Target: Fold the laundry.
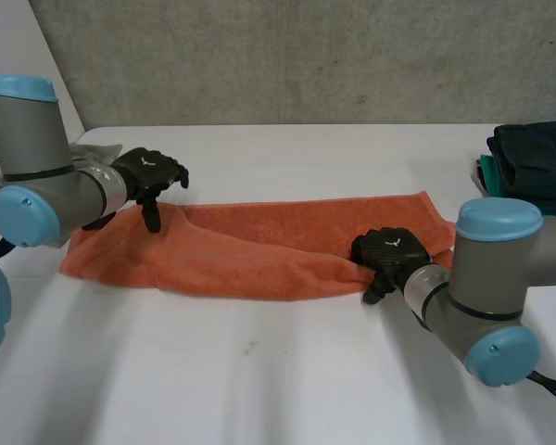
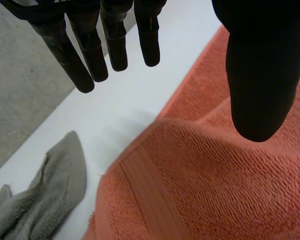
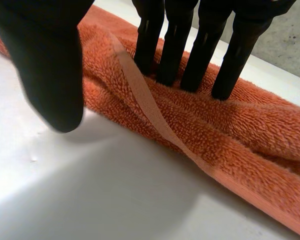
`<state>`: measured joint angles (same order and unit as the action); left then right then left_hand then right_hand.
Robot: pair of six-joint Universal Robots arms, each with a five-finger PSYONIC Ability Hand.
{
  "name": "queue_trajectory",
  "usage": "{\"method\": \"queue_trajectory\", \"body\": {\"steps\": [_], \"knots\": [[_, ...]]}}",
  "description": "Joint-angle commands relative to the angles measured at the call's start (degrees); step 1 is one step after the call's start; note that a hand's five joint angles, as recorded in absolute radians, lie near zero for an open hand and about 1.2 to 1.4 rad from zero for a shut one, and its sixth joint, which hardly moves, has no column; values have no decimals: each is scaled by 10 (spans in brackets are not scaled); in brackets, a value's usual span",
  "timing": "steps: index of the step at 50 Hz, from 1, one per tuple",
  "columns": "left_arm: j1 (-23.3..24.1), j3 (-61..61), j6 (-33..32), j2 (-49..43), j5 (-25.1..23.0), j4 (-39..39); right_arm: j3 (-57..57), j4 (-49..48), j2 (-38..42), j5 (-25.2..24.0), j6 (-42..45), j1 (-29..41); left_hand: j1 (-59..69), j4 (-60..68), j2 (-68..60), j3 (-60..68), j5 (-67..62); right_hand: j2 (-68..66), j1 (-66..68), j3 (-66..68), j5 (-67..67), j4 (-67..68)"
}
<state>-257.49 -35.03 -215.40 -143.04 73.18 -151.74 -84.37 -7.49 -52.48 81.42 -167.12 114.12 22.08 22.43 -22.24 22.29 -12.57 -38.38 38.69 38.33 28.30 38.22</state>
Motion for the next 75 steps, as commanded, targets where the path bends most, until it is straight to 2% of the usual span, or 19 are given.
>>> {"method": "queue_trajectory", "body": {"steps": [1, 4, 12, 22, 28, 31, 32, 35, 36, 43, 44, 46, 47, 50, 60, 64, 65, 67, 75], "knots": [[-3, -102, 31, 67, 0, -87, 49, 0, 39, 7, 2, 11, 14, 11, -13, 12, -9, -415, 412, 415, 415, 416], [-3, -126, 35, 84, -1, -112, 47, -13, 26, 10, 2, 12, 6, 2, -4, 4, -1, -416, 413, 417, 417, 418], [8, -141, 37, 102, -4, -138, 24, -12, -139, -31, 43, 16, -35, -38, 36, -37, 39, -416, 413, 417, 417, 418], [33, -105, 28, 51, -2, -110, 73, 99, -324, -122, 61, 36, -72, -75, 73, -74, 76, -416, 413, 417, 417, 418], [56, -99, 10, 27, -4, -76, 112, 104, -364, -136, 51, 31, -48, -52, 50, -50, 53, -416, 413, 417, 417, 418], [69, -102, 2, 20, -7, -55, 128, 103, -359, -135, 41, 23, 47, 44, -46, 45, -42, -416, 413, 417, 417, 418], [74, -101, 2, 16, -8, -49, 134, 103, -350, -135, 40, 16, 213, 209, -211, 211, -208, -416, 413, 417, 417, 418], [80, -96, 5, 15, -6, -47, 146, 104, -330, -133, 41, 12, 410, 407, -409, 408, -406, -416, 413, 417, 417, 418], [82, -93, 9, 16, -6, -49, 155, 106, -314, -130, 41, 8, 556, 553, -554, 554, -551, -416, 413, 417, 417, 418], [98, -85, 46, 29, -4, -63, 172, 117, -261, -116, 42, 8, 579, 576, -578, 577, -574, -416, 413, 417, 417, 418], [100, -86, 48, 31, -2, -65, 172, 119, -258, -116, 42, 10, 564, 561, -563, 562, -560, -416, 413, 417, 417, 418], [103, -92, 58, 43, -1, -66, 174, 119, -259, -120, 43, 16, 217, 213, -215, 215, -212, -416, 413, 417, 417, 418], [105, -95, 62, 46, -1, -66, 175, 119, -261, -120, 44, 19, 124, 121, -123, 122, -120, -416, 413, 417, 417, 418], [111, -109, 77, 61, -4, -64, 179, 113, -279, -126, 45, 28, -32, -36, 34, -34, 37, -416, 413, 417, 417, 418], [147, -123, 93, 70, -39, -44, 226, 102, -319, -146, 24, 55, -121, -124, 122, -123, 126, -416, 413, 417, 417, 418], [161, -117, 112, 61, -56, -25, 240, 102, -318, -145, 22, 61, 133, 129, -131, 131, -128, -416, 413, 417, 417, 418], [164, -110, 124, 58, -65, -18, 242, 100, -315, -145, 22, 58, 380, 377, -378, 378, -375, -416, 413, 417, 417, 418], [164, -101, 136, 57, -68, -15, 240, 99, -309, -144, 22, 53, 579, 575, -577, 577, -574, -416, 413, 417, 417, 418], [123, -31, 229, 84, 25, -35, 246, 98, -209, -107, 65, 7, 579, 576, -578, 577, -574, -416, 413, 417, 417, 418]]}}
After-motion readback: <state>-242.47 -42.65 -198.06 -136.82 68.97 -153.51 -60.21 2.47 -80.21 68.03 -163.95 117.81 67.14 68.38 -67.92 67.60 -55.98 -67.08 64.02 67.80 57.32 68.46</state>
